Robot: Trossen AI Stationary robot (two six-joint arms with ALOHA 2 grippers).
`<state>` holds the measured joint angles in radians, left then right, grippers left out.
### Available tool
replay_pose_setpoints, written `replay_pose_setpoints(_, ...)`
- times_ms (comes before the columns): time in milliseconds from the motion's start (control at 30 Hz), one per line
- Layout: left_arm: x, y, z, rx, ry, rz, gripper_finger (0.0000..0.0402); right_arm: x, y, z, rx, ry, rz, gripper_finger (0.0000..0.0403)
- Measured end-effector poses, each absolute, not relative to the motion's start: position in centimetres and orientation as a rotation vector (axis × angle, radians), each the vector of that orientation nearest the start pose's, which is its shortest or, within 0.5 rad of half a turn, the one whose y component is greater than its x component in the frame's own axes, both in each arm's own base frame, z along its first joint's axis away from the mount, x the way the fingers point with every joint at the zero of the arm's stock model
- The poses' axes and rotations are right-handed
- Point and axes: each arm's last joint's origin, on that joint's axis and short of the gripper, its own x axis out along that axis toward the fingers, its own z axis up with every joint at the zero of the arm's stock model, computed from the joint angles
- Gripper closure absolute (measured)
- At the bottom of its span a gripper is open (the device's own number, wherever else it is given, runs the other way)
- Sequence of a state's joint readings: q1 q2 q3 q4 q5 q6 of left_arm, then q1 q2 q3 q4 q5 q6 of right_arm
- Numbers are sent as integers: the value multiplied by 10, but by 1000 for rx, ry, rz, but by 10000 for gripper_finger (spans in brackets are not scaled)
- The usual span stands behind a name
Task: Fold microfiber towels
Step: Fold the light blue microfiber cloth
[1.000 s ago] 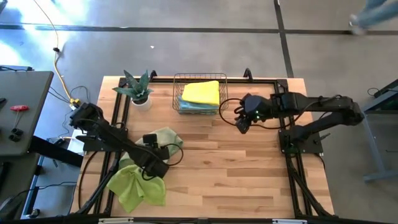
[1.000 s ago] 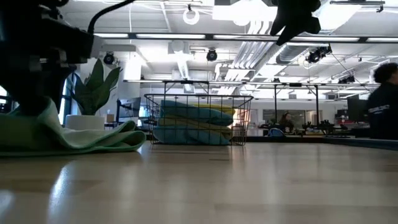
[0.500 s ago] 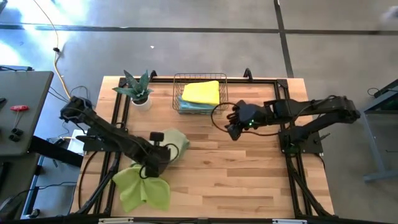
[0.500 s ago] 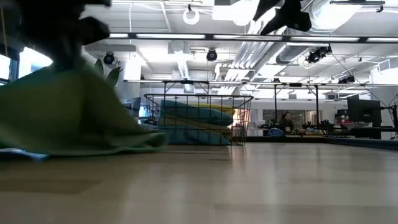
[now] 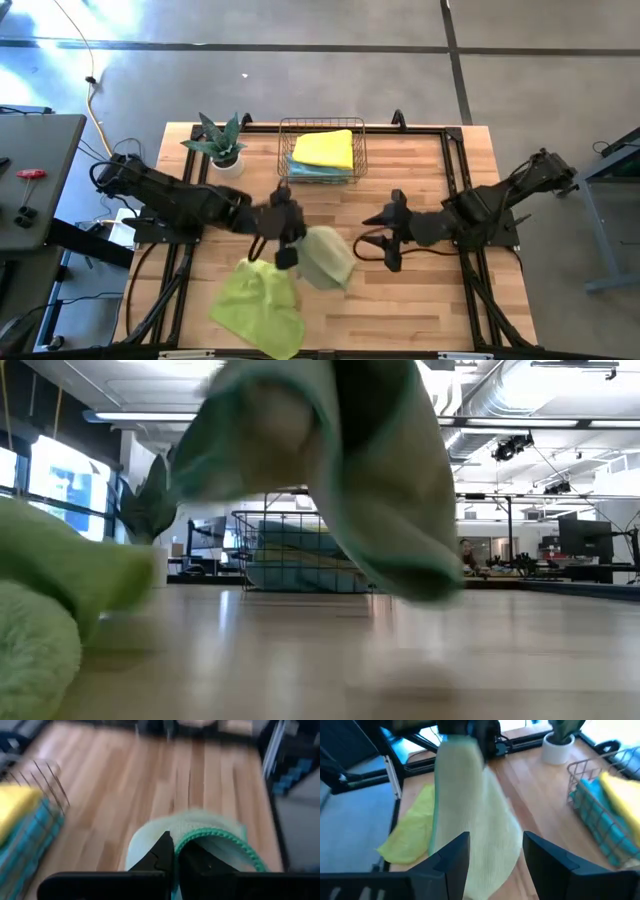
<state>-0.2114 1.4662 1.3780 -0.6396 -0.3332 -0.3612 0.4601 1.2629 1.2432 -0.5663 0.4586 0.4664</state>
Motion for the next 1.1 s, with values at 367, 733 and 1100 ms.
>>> replay_pose_setpoints(367,331,-32,371,-363,367,295,401,234,122,368,113,332,-308,226)
replay_pose_setpoints(733,357,-22,355,-575,300,326,402,254,134,374,74,213,-243,226)
replay_pose_setpoints(1100,367,0,349,-726,281,336,401,277,153,338,-63,233,-508,226)
